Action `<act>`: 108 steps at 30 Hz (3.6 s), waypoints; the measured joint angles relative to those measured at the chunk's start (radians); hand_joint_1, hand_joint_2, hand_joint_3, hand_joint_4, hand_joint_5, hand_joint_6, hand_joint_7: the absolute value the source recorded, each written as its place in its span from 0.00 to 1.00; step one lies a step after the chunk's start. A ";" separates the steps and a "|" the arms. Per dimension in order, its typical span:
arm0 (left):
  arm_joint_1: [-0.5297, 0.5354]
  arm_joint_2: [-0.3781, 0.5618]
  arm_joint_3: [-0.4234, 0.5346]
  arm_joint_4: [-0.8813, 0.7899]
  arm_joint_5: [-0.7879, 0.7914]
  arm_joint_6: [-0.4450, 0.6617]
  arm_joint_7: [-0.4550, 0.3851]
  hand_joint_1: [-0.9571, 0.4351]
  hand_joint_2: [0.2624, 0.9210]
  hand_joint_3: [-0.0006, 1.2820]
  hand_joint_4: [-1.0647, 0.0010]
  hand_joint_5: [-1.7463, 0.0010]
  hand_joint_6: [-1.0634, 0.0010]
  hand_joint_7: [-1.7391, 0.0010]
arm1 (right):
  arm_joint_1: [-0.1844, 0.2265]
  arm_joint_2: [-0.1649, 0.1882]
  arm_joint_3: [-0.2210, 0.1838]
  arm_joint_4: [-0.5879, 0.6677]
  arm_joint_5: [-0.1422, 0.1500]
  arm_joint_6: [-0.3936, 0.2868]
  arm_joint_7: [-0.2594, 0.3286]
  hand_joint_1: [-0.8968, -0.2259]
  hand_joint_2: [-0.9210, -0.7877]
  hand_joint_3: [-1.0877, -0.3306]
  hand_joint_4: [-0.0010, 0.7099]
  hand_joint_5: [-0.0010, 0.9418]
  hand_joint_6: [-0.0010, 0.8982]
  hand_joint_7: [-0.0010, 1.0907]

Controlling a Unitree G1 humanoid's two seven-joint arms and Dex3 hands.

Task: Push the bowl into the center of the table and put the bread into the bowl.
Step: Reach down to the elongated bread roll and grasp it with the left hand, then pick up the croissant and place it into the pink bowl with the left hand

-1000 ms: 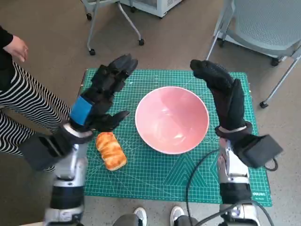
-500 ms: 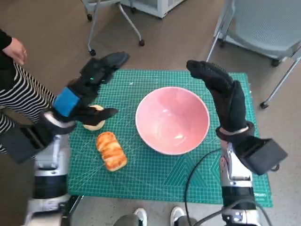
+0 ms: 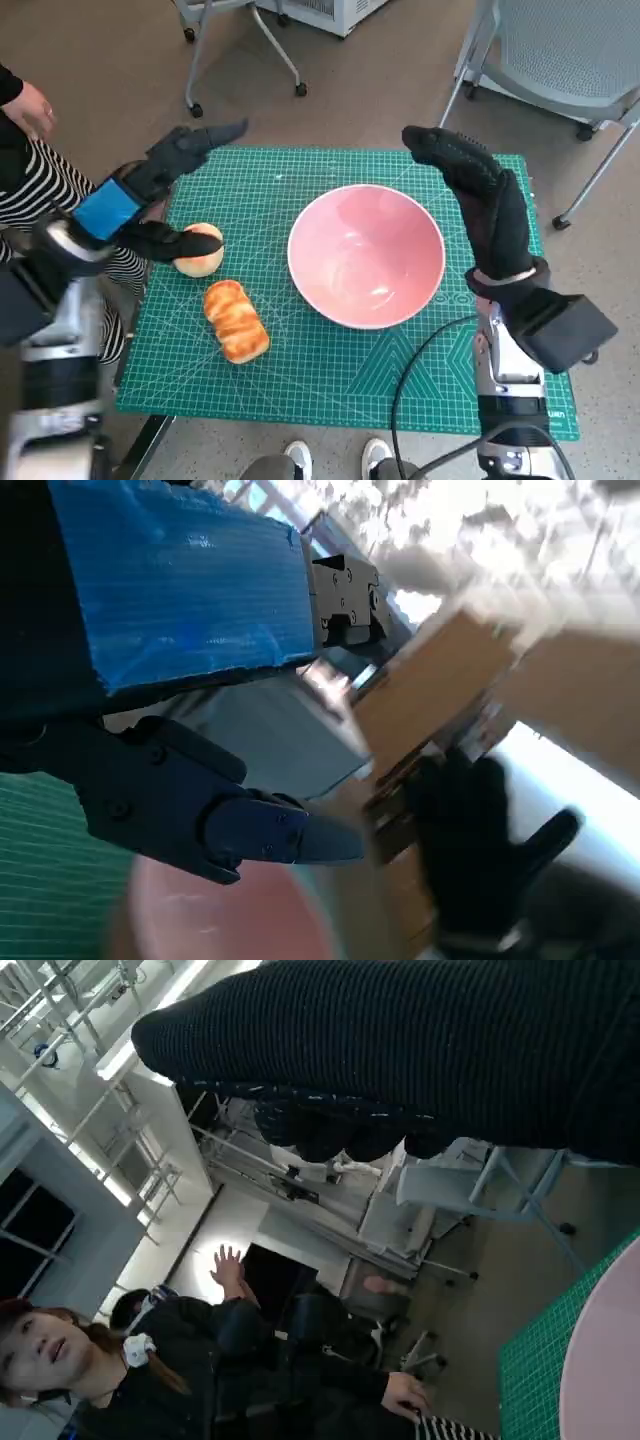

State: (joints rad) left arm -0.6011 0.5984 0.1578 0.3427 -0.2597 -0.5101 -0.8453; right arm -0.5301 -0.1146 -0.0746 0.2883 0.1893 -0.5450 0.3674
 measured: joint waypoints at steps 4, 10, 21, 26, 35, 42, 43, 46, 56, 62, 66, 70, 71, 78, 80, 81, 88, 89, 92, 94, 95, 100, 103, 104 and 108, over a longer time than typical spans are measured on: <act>-0.021 0.040 -0.001 0.011 0.011 -0.013 -0.024 0.44 0.78 0.07 0.86 0.91 0.97 0.69 | 0.002 -0.001 0.000 0.000 0.000 0.001 -0.004 0.25 0.00 0.44 0.25 0.01 0.00 0.58; -0.025 0.167 -0.061 0.013 0.092 -0.031 -0.151 0.46 0.75 0.02 0.81 0.98 0.83 0.79 | 0.007 0.003 -0.001 -0.017 0.002 0.020 -0.016 0.25 0.00 0.44 0.25 0.01 0.00 0.57; 0.008 0.243 -0.139 -0.005 0.164 -0.188 -0.221 0.47 0.73 0.00 0.78 1.00 0.73 0.88 | 0.029 0.004 -0.002 -0.041 0.005 0.046 -0.029 0.24 0.00 0.44 0.25 0.01 0.00 0.57; 0.032 0.244 -0.190 0.002 0.220 -0.293 -0.224 0.46 0.72 0.00 0.76 1.00 0.70 0.91 | 0.030 0.004 -0.002 -0.045 0.006 0.053 -0.031 0.24 0.00 0.44 0.25 0.01 0.00 0.58; 0.039 0.248 -0.222 0.027 0.229 -0.338 -0.215 0.46 0.72 0.00 0.75 1.00 0.68 0.92 | 0.033 0.004 -0.003 -0.046 0.007 0.055 -0.031 0.24 0.00 0.44 0.25 0.01 0.00 0.58; 0.032 0.215 -0.284 0.084 0.383 -0.438 -0.128 0.44 0.69 0.00 0.73 0.99 0.63 0.93 | 0.041 0.009 -0.003 -0.051 0.013 0.063 -0.031 0.24 0.00 0.44 0.25 0.01 0.00 0.58; 0.035 0.204 -0.299 0.099 0.404 -0.450 -0.115 0.44 0.69 0.00 0.73 0.99 0.63 0.93 | 0.042 0.010 -0.003 -0.052 0.013 0.064 -0.031 0.24 0.00 0.44 0.25 0.01 0.00 0.58; 0.038 0.177 -0.333 0.141 0.456 -0.478 -0.083 0.44 0.68 0.00 0.72 0.99 0.62 0.94 | 0.043 0.011 -0.003 -0.054 0.013 0.065 -0.031 0.24 0.00 0.44 0.25 0.01 0.00 0.58; 0.008 0.155 -0.383 0.222 0.564 -0.522 0.034 0.43 0.68 0.00 0.70 0.99 0.60 0.95 | 0.054 0.010 -0.005 -0.059 0.016 0.067 -0.031 0.26 0.00 0.44 0.25 0.00 0.00 0.59; -0.001 0.101 -0.457 0.321 0.722 -0.538 0.149 0.42 0.68 0.00 0.68 0.99 0.59 0.96 | 0.071 0.009 -0.005 -0.066 0.016 0.067 -0.030 0.27 0.00 0.44 0.25 0.00 0.00 0.59; -0.002 0.090 -0.485 0.353 0.765 -0.552 0.193 0.43 0.69 0.00 0.68 0.99 0.59 0.96 | 0.075 0.009 -0.005 -0.070 0.016 0.067 -0.030 0.28 0.00 0.44 0.25 0.00 0.00 0.59; -0.041 0.073 -0.515 0.424 0.818 -0.537 0.263 0.50 0.71 0.01 0.65 0.99 0.58 0.97 | 0.081 0.003 -0.007 -0.074 0.016 0.067 -0.030 0.29 0.00 0.44 0.25 0.00 0.00 0.58; -0.048 0.067 -0.522 0.439 0.830 -0.529 0.277 0.51 0.71 0.01 0.65 0.99 0.58 0.97 | 0.081 0.003 -0.008 -0.075 0.016 0.066 -0.030 0.30 0.00 0.44 0.25 0.00 0.00 0.58; -0.064 0.043 -0.565 0.499 0.849 -0.466 0.316 0.58 0.83 0.03 0.54 0.98 0.51 0.97 | 0.086 0.003 -0.010 -0.075 0.016 0.064 -0.030 0.30 0.00 0.44 0.25 0.00 0.00 0.57; -0.065 0.038 -0.575 0.508 0.848 -0.445 0.317 0.59 0.87 0.04 0.48 0.98 0.45 0.96 | 0.087 0.003 -0.010 -0.075 0.016 0.064 -0.030 0.30 0.00 0.44 0.25 0.00 0.00 0.57; -0.066 0.036 -0.578 0.511 0.848 -0.438 0.319 0.60 0.91 0.05 0.43 0.97 0.39 0.94 | 0.088 0.003 -0.010 -0.075 0.016 0.064 -0.030 0.30 0.00 0.44 0.25 0.00 0.00 0.57; -0.078 0.033 -0.600 0.513 0.856 -0.416 0.357 0.60 0.99 0.11 0.35 0.63 0.43 0.41 | 0.089 0.003 -0.010 -0.075 0.016 0.064 -0.030 0.30 0.00 0.44 0.25 0.00 0.00 0.57; -0.080 0.033 -0.603 0.514 0.857 -0.415 0.365 0.63 0.99 0.11 0.38 0.51 0.45 0.36 | 0.089 0.003 -0.010 -0.075 0.016 0.064 -0.030 0.30 0.00 0.44 0.25 0.00 0.00 0.57; -0.085 0.033 -0.606 0.513 0.856 -0.415 0.384 0.67 1.00 0.10 0.41 0.36 0.46 0.32 | 0.089 0.003 -0.010 -0.076 0.016 0.064 -0.030 0.30 0.00 0.44 0.25 0.00 0.00 0.58; -0.088 0.034 -0.606 0.512 0.852 -0.415 0.390 0.68 1.00 0.10 0.41 0.32 0.46 0.31 | 0.089 0.003 -0.010 -0.076 0.016 0.064 -0.030 0.30 0.00 0.44 0.25 0.00 0.00 0.58; -0.090 0.035 -0.606 0.512 0.851 -0.415 0.393 0.68 1.00 0.10 0.42 0.31 0.46 0.31 | 0.089 0.003 -0.010 -0.076 0.016 0.064 -0.030 0.30 0.00 0.44 0.25 0.00 0.00 0.58; -0.093 0.053 -0.595 0.469 0.809 -0.412 0.354 0.69 1.00 0.08 0.39 0.33 0.45 0.29 | 0.094 0.003 -0.011 -0.078 0.015 0.064 -0.031 0.29 0.00 0.44 0.25 0.00 0.00 0.57; -0.088 0.083 -0.573 0.406 0.741 -0.404 0.289 0.69 1.00 0.07 0.37 0.35 0.42 0.30 | 0.097 0.002 -0.013 -0.078 0.014 0.064 -0.031 0.29 0.00 0.44 0.25 0.00 0.00 0.57; -0.080 0.097 -0.566 0.379 0.717 -0.393 0.261 0.69 1.00 0.06 0.36 0.35 0.41 0.30 | 0.097 0.002 -0.012 -0.078 0.014 0.064 -0.031 0.29 0.00 0.44 0.25 0.00 0.00 0.57; -0.048 0.150 -0.519 0.260 0.583 -0.323 0.158 0.69 1.00 0.05 0.36 0.36 0.40 0.31 | 0.099 0.000 -0.016 -0.078 0.015 0.064 -0.031 0.29 0.00 0.44 0.25 0.00 0.00 0.57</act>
State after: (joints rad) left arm -0.6493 0.7480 -0.3609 0.6029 0.3236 -0.8335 -0.6868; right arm -0.4316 -0.1144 -0.0906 0.2101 0.2038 -0.4811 0.3368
